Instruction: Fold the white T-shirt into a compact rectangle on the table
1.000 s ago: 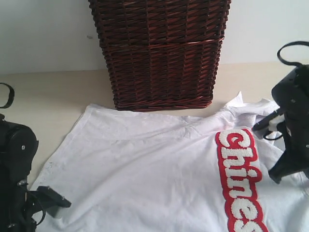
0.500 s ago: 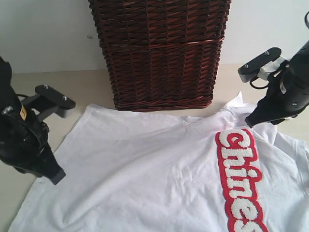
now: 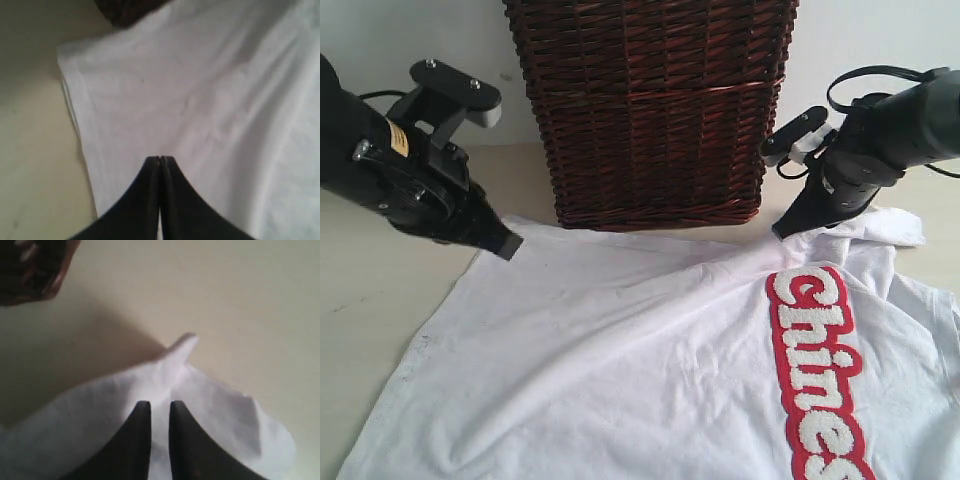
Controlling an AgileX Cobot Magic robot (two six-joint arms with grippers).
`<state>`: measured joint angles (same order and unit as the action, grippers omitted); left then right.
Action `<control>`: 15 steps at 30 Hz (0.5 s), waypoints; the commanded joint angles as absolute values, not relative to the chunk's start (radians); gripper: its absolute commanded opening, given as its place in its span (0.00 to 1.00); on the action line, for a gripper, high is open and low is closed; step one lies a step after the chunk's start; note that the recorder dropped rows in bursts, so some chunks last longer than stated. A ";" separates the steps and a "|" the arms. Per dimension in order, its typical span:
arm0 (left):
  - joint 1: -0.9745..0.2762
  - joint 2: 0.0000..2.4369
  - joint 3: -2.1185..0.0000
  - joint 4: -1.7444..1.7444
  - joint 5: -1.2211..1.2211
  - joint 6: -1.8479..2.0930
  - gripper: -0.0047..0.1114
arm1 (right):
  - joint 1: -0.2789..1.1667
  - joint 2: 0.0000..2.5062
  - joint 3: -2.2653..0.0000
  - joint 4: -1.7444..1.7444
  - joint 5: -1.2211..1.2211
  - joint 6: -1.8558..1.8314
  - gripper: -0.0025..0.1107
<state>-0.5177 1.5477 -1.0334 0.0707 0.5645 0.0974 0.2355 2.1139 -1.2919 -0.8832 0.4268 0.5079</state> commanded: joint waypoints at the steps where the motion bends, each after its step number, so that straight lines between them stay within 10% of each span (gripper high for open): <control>1: -0.520 1.543 -1.059 0.074 0.431 0.071 0.04 | 0.232 2.195 -1.377 -0.892 0.403 0.526 0.05; 15: -0.520 1.543 -1.061 0.068 0.371 0.023 0.04 | 0.226 2.429 -1.647 -0.757 0.474 0.367 0.02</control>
